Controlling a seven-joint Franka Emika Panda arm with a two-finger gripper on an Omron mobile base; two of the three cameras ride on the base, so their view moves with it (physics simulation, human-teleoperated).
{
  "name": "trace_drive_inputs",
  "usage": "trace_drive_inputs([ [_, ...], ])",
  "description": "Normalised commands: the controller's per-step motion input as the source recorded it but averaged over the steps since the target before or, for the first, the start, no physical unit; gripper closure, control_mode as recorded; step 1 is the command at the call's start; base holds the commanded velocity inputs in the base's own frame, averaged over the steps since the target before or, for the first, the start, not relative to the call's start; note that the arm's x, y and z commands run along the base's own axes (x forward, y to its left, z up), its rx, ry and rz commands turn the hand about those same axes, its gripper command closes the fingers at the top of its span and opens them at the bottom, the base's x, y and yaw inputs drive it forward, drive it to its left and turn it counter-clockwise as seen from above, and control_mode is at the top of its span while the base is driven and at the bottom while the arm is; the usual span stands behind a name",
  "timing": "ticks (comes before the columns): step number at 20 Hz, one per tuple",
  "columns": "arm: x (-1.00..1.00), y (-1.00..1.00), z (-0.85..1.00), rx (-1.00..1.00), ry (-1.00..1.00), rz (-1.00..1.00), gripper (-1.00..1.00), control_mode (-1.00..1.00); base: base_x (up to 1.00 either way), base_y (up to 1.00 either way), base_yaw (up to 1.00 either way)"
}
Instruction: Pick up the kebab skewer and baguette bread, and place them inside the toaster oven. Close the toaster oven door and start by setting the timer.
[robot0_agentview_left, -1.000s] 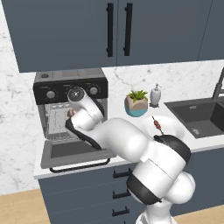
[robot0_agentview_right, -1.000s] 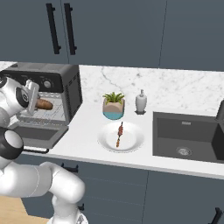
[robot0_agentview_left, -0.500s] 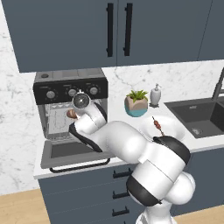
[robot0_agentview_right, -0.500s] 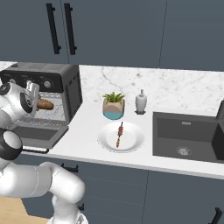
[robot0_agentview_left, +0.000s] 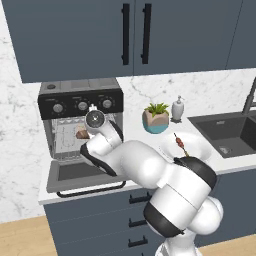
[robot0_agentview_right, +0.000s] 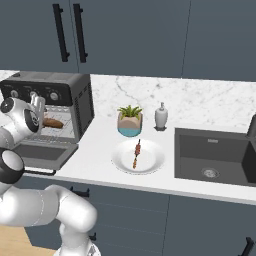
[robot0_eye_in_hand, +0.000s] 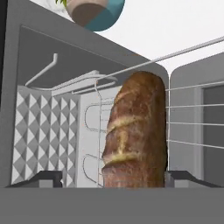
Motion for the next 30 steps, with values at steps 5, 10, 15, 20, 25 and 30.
trace_drive_inputs([
  [5, 0.0, 0.0, 0.06, 0.0, 0.0, 0.0, -1.0, -1.0, 0.0, 0.0, 0.0],
  [10, -0.16, -0.06, 0.38, 0.0, 0.0, -0.02, -1.0, -1.0, 0.0, 0.0, 0.0],
  [15, -0.53, -0.47, 0.4, -0.03, 0.03, -0.03, -1.0, -1.0, 0.0, 0.0, 0.0],
  [20, -0.75, -0.75, 0.04, -0.07, 0.12, 0.0, -1.0, -1.0, 0.0, 0.0, 0.0],
  [25, -0.45, -0.97, 0.23, -0.06, 0.18, 0.01, -1.0, -1.0, 0.0, 0.0, 0.0],
  [30, -0.05, -0.98, 0.3, -0.05, 0.18, 0.11, -1.0, -1.0, 0.0, 0.0, 0.0],
])
